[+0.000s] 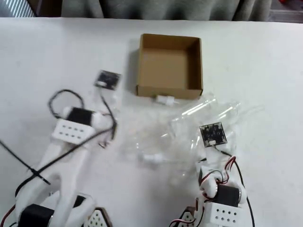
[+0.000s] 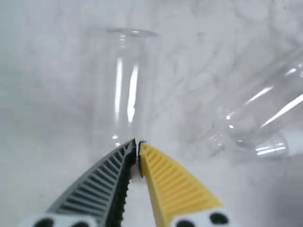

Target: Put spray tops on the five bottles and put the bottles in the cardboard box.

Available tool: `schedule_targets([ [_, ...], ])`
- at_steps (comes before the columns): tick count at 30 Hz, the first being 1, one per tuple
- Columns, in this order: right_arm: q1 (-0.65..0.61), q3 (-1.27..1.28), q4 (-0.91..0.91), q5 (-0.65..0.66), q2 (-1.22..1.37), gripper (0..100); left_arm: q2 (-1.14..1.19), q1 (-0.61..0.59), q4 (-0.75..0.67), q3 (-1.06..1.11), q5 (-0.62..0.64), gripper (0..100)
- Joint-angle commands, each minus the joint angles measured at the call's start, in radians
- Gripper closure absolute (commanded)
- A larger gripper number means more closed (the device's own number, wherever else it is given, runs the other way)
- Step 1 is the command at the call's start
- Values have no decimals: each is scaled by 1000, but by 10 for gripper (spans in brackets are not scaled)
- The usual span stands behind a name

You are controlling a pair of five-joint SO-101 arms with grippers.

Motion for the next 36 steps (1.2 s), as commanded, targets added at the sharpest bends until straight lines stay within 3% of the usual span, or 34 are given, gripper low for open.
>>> schedule_targets([
  [1,7,8,-15,12,-13,971,-39,151,-83,34,29,980],
  [3,7,8,-15,12,-13,971,-35,180,-120,63,29,980],
  [10,7,8,-15,12,-13,971,-31,88,-193,152,34,980],
  [16,7,8,-15,12,-13,971,-30,88,-275,276,31,980],
  [24,30,8,-15,12,-13,971,-28,-113,-270,315,26,980],
  [29,44,8,-15,12,-13,971,-28,-200,-270,316,-41,980],
  [36,45,8,-15,12,-13,971,-28,-308,-276,307,-41,980],
])
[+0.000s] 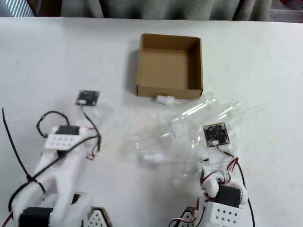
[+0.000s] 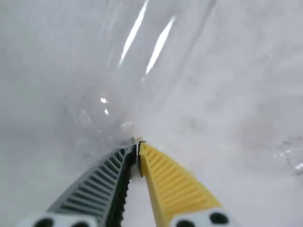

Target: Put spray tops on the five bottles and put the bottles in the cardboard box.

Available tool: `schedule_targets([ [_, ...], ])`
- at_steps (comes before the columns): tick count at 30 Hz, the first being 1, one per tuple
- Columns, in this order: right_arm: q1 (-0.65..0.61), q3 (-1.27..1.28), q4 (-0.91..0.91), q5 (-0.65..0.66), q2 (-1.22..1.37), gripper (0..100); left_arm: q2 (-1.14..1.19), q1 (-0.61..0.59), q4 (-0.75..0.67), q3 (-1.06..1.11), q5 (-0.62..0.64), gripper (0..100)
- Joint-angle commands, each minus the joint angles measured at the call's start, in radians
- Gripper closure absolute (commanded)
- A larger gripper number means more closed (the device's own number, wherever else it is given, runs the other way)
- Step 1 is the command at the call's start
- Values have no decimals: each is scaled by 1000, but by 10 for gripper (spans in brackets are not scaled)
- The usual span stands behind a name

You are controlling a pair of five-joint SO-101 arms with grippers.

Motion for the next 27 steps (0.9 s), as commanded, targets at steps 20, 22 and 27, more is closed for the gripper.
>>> schedule_targets([
  [20,8,8,-15,12,-13,971,358,-134,-12,-287,87,980],
  [22,8,8,-15,12,-13,971,352,-134,-18,-293,87,980],
  [27,8,8,-15,12,-13,971,343,-134,-29,-348,87,980],
])
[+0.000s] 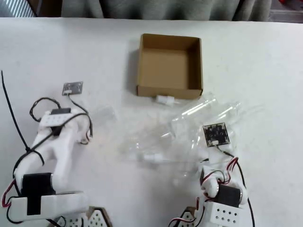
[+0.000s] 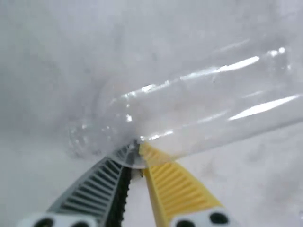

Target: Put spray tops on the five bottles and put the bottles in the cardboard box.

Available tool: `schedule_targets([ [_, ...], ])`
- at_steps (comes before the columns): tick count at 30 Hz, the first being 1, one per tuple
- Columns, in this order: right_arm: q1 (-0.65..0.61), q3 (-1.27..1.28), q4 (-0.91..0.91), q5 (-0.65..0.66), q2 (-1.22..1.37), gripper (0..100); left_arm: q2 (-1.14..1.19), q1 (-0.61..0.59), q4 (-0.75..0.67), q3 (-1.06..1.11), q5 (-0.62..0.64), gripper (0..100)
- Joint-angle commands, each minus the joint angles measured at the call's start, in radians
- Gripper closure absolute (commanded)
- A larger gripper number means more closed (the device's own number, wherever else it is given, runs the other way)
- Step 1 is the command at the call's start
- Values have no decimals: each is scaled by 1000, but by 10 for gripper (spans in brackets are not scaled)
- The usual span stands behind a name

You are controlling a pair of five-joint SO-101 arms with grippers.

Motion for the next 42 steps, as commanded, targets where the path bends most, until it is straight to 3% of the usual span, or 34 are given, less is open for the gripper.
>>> schedule_targets([
  [1,8,8,-15,12,-13,971,-10,-18,-15,-94,12,980],
  [10,10,8,-15,12,-13,971,-7,-65,-129,-118,173,980],
  [25,10,8,-15,12,-13,971,48,-71,-255,-129,209,980],
  [28,10,8,-15,12,-13,971,133,-74,-245,-173,287,980],
  [37,10,8,-15,12,-13,971,243,-151,-153,-399,310,980],
  [42,10,8,-15,12,-13,971,246,-120,-163,-434,425,980],
])
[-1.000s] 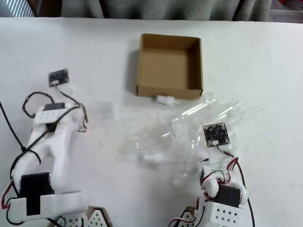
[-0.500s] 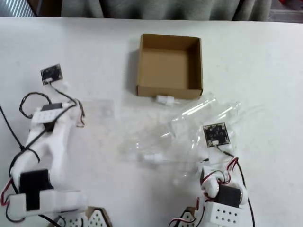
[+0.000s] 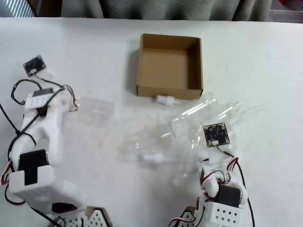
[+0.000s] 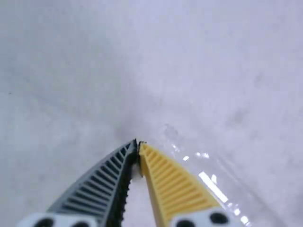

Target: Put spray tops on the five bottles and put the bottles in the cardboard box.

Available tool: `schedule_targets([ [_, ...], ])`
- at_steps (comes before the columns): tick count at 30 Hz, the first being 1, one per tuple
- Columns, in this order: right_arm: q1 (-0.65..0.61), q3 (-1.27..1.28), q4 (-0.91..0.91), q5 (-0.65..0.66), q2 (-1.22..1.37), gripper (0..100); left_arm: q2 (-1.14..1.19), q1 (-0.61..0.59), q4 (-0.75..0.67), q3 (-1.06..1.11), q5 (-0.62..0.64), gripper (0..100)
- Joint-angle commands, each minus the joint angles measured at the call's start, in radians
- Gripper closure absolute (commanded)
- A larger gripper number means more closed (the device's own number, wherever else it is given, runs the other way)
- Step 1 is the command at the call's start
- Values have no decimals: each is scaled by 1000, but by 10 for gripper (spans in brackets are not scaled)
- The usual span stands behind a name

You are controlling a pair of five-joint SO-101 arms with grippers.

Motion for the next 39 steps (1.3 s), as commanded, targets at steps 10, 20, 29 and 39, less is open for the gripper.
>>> schedule_targets([
  [10,10,8,-15,12,-13,971,-12,119,20,-51,63,980],
  [20,10,8,-13,12,-13,971,-16,231,-41,-78,64,980],
  [29,10,8,-13,12,-13,971,-64,222,-21,-66,81,840],
  [39,10,8,-13,12,-13,971,-200,222,0,-104,327,725],
])
